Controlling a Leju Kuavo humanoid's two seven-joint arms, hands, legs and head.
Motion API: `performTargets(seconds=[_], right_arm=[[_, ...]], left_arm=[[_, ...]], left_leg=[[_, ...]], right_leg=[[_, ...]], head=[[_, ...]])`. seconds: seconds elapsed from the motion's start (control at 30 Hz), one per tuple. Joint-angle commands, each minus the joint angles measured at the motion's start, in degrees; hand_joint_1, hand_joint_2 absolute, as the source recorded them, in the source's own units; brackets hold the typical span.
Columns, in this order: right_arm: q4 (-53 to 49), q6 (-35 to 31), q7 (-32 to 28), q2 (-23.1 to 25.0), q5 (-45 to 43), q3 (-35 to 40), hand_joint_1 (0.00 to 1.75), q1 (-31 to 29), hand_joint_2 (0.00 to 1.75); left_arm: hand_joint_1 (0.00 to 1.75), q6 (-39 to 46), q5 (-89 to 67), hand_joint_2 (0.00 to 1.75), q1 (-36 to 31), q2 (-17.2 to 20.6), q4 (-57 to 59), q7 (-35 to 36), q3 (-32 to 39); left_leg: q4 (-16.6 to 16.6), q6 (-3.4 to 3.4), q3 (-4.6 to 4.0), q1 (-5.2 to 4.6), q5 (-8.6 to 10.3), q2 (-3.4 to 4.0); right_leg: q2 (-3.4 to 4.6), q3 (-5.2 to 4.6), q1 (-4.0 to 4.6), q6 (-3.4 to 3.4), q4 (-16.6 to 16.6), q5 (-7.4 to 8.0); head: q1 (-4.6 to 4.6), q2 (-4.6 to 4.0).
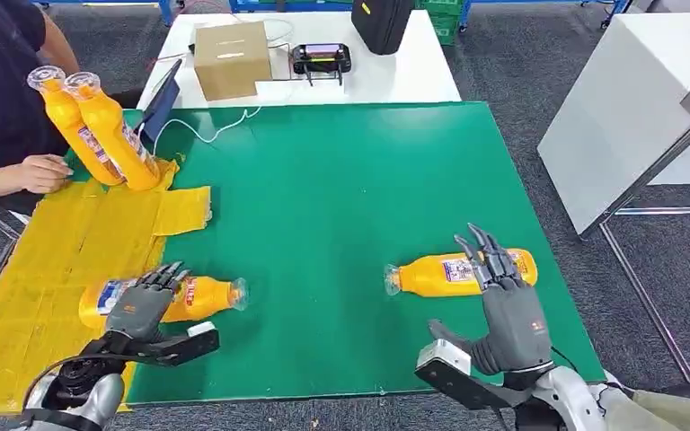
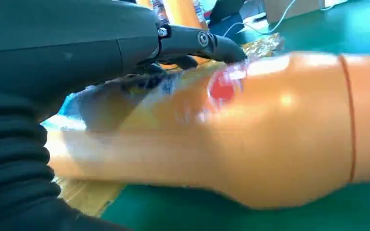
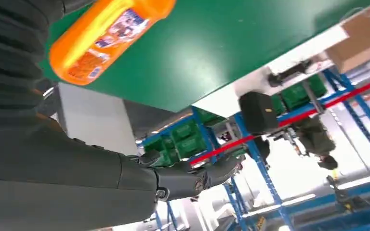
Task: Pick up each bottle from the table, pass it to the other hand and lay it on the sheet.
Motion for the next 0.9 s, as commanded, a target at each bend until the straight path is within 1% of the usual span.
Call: performTargets(seconds=[0.03, 0.07, 0.1, 0.13, 0.17, 0.27, 0.3, 0.33, 0.4, 0.43, 0.47, 0.6, 0.77, 0.83, 0.9], right_arm=[[6.2, 6.8, 2.5, -2.5, 0.9, -8.1, 0.00, 3.3, 1.75], [7.0, 7.5, 2.7, -2.8, 0.5, -8.8, 0.00, 3.7, 1.75], [7.7, 7.5, 2.2, -2.8, 0.2, -9.0, 0.00, 3.7, 1.75], [8.4, 8.6, 2.6, -2.9, 0.1, -9.3, 0.00, 3.8, 1.75], [10.1, 11.4, 3.3, -3.7, -1.6, -9.5, 0.00, 3.3, 1.75], [11.3, 11.4, 2.9, -3.8, -2.1, -9.9, 0.00, 2.8, 1.75], [11.3, 11.4, 2.9, -3.8, -2.1, -9.9, 0.00, 2.8, 1.75], [12.3, 12.7, 3.6, -4.1, -3.3, -10.1, 0.00, 2.3, 1.75], [15.5, 14.4, 3.7, -4.9, -5.1, -10.5, 0.00, 0.7, 1.75], [16.7, 14.7, 3.6, -5.1, -5.3, -10.6, 0.00, 0.0, 1.75], [19.6, 15.3, 3.2, -6.0, -4.8, -10.3, 0.00, -2.0, 1.75], [25.5, 17.1, 2.4, -7.4, -2.2, -9.3, 0.00, -7.7, 1.75], [26.2, 17.5, 2.8, -7.7, -0.2, -8.3, 0.00, -8.8, 1.75], [28.0, 17.9, 3.3, -8.1, 2.8, -7.6, 0.00, -10.6, 1.75], [30.4, 18.1, 3.9, -8.0, 5.2, -7.2, 0.00, -12.9, 1.75]], left_arm=[[0.00, 5.9, 14.8, 0.00, 6.4, -10.0, -21.6, -4.8, 11.1], [0.00, 5.8, 17.2, 0.00, 6.6, -11.9, -24.7, -4.7, 12.2], [0.00, 4.6, 17.0, 0.00, 6.7, -12.0, -26.4, -3.8, 12.1], [0.00, 4.7, 21.3, 0.00, 6.5, -13.8, -27.9, -5.0, 13.0], [0.00, 3.7, 26.5, 0.00, 6.3, -15.3, -29.8, -6.0, 14.0], [0.00, 3.1, 26.7, 0.00, 6.1, -15.3, -30.4, -5.7, 14.0], [0.00, 3.1, 26.7, 0.00, 6.1, -15.3, -30.4, -5.7, 14.0], [0.00, 2.4, 32.2, 0.00, 5.7, -16.3, -30.2, -7.2, 14.8], [0.00, -0.7, 40.7, 0.00, 5.3, -17.5, -32.2, -7.9, 15.2], [0.00, -1.1, 41.8, 0.00, 5.4, -17.7, -32.8, -7.9, 15.0], [0.00, -3.1, 44.9, 0.00, 5.6, -17.9, -34.3, -7.1, 14.3], [0.00, -6.0, 49.0, 0.00, 5.7, -17.0, -35.3, -6.2, 11.6], [0.00, -6.1, 49.2, 0.00, 5.6, -16.8, -35.2, -6.4, 11.2], [0.00, -7.9, 51.4, 0.00, 5.4, -16.5, -35.1, -5.9, 10.6], [0.00, -8.3, 51.9, 0.00, 5.1, -16.2, -35.2, -5.8, 10.0]], left_leg=[[0.1, 0.00, 0.05, 0.09, -0.10, -0.20], [0.1, 0.01, -0.02, 0.09, -0.06, -0.19], [0.1, 0.03, -0.02, 0.09, -0.10, -0.29], [0.1, 0.03, -0.07, 0.10, -0.09, -0.25], [0.1, 0.02, -0.13, 0.10, -0.06, -0.16], [0.0, 0.02, -0.08, 0.09, -0.09, -0.03], [0.0, 0.02, -0.09, 0.03, -0.05, -0.07], [0.0, 0.00, -0.03, 0.03, -0.07, -0.10], [0.0, -0.01, -0.05, 0.02, -0.04, -0.06], [0.0, -0.02, 0.00, 0.05, -0.06, -0.06], [0.0, 0.00, -0.02, 0.05, -0.07, 0.00], [0.0, 0.02, 0.00, 0.04, -0.05, 0.09], [0.0, -0.01, 0.03, 0.06, -0.05, -0.02], [0.0, 0.00, -0.01, 0.02, -0.02, -0.01], [0.0, 0.00, 0.03, 0.03, -0.04, 0.06]], right_leg=[[0.14, 0.14, 0.07, -0.04, -0.1, -0.07], [0.06, 0.04, 0.07, -0.02, -0.1, -0.05], [0.04, 0.09, 0.06, -0.01, -0.1, -0.09], [0.03, 0.04, 0.08, 0.00, -0.1, -0.06], [0.07, -0.03, 0.09, 0.00, -0.1, -0.01], [0.24, -0.01, 0.07, -0.03, -0.1, 0.02], [0.16, -0.05, 0.02, -0.03, -0.1, 0.02], [0.23, 0.02, 0.01, -0.05, -0.1, 0.00], [0.15, -0.01, 0.01, -0.04, -0.1, 0.02], [0.26, 0.03, 0.04, -0.06, -0.1, 0.03], [0.27, 0.00, 0.05, -0.04, -0.1, 0.05], [0.32, 0.02, 0.06, 0.00, -0.1, 0.07], [0.30, 0.07, 0.06, -0.05, -0.1, 0.04], [0.19, 0.01, 0.02, 0.00, -0.1, 0.06], [0.30, 0.02, 0.03, -0.01, -0.1, 0.07]], head=[[0.00, 0.00], [0.00, 0.00], [0.00, 0.00], [0.00, 0.00], [0.02, 0.00], [0.02, 0.00], [0.02, 0.00], [0.02, 0.00], [0.00, 0.00], [0.00, 0.00], [0.00, 0.00], [-0.02, 0.00], [0.00, 0.00], [0.00, 0.00], [-0.02, 0.00]])
